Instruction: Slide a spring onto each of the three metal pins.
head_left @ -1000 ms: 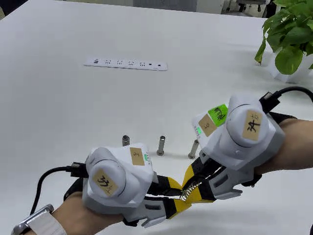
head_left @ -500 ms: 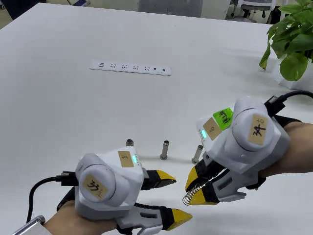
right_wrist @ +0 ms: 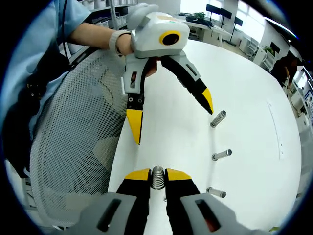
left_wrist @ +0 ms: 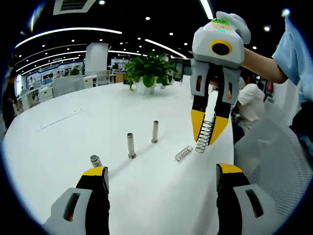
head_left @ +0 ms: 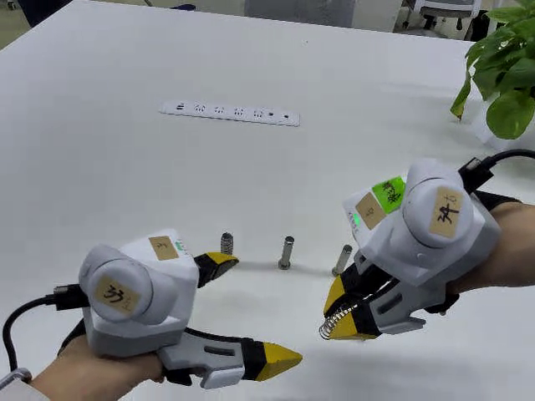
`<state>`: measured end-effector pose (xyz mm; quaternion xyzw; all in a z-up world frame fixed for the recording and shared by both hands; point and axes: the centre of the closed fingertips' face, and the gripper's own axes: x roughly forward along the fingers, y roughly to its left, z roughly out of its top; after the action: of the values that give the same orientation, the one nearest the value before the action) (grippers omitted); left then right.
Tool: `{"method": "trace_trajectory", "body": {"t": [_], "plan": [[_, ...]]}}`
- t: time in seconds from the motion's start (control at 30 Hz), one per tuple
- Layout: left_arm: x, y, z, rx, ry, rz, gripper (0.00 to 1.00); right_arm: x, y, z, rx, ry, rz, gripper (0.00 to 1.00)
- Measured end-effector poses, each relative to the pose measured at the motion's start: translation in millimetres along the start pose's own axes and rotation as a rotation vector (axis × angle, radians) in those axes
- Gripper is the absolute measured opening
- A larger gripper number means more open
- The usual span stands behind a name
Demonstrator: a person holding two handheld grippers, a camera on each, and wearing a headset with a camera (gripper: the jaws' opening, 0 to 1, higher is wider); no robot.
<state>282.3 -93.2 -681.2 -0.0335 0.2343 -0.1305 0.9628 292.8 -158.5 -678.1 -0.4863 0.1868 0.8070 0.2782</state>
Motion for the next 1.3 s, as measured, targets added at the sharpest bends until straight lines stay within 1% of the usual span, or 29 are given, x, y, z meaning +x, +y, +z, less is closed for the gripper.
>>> {"method": "trace_trajectory", "body": {"t": [0.07, 0.1, 0.17, 0.23, 0.33, 0.4, 0.47, 0.53, 0.6, 0.67, 0.8, 0.87, 1.0, 1.07, 1.1, 1.2, 1.3], "plan": [[-3.7, 7.0, -1.1, -0.029, -0.002, 0.027, 0.95, -0.3, -0.7, -0.4, -0.002, 0.001, 0.001, 0.12], [-5.8, 11.2, -0.3, -0.037, -0.015, 0.043, 0.96, -0.5, -1.5, -0.6, -0.003, 0.003, 0.001, 0.12], [-8.8, 15.7, -0.6, -0.05, -0.023, 0.065, 0.97, -0.9, -3.1, -0.8, -0.007, 0.005, -0.001, 0.12], [-12.4, 21.4, -0.3, -0.07, -0.043, 0.091, 0.98, -1.6, -5.7, -1.2, -0.011, 0.012, -0.001, 0.12], [-15.9, 24.8, -3.1, -0.095, -0.048, 0.106, 0.99, -2.8, -11.9, -1.6, -0.016, 0.021, -0.007, 0.12], [-18.4, 28.4, -5.3, -0.091, -0.045, 0.126, 0.99, -4.1, -16.6, -1.3, -0.024, 0.027, -0.011, 0.12], [-21.4, 33.3, -6.7, -0.099, -0.043, 0.139, 0.99, -5.8, -20.7, -0.3, -0.033, 0.034, -0.01, 0.12], [-25.0, 39.5, -7.2, -0.109, -0.056, 0.154, 0.99, -6.8, -26.0, 0.7, -0.036, 0.039, -0.011, 0.12], [-25.5, 41.6, -6.9, -0.113, -0.06, 0.162, 0.99, -7.4, -30.8, 0.8, -0.046, 0.049, -0.016, 0.12], [-25.4, 41.4, -6.1, -0.111, -0.061, 0.166, 0.99, -8.5, -35.1, 2.5, -0.053, 0.058, -0.013, 0.12], [-26.0, 45.3, -10.2, -0.108, -0.053, 0.172, 0.99, -11.1, -45.5, 6.0, -0.074, 0.074, -0.017, 0.12], [-25.7, 45.3, -11.3, -0.111, -0.049, 0.169, 0.99, -12.7, -54.1, 8.3, -0.082, 0.08, -0.023, 0.12], [-26.3, 47.8, -12.7, -0.105, -0.044, 0.174, 1.0, -14.0, -68.1, 11.2, -0.103, 0.096, -0.041, 0.12], [-26.6, 48.0, -13.9, -0.111, -0.038, 0.172, 1.0, -14.3, -78.6, 11.9, -0.125, 0.112, -0.07, 0.12], [-26.7, 47.9, -13.5, -0.11, -0.04, 0.173, 1.0, -13.1, -81.9, 12.2, -0.139, 0.119, -0.071, 0.12], [-27.2, 48.6, -13.0, -0.114, -0.045, 0.171, 1.0, -11.6, -89.6, 14.9, -0.142, 0.122, -0.077, 0.12], [-27.2, 50.0, -13.3, -0.117, -0.048, 0.174, 1.0, -12.1, -97.2, 20.5, -0.162, 0.128, -0.085, 0.12]]}}
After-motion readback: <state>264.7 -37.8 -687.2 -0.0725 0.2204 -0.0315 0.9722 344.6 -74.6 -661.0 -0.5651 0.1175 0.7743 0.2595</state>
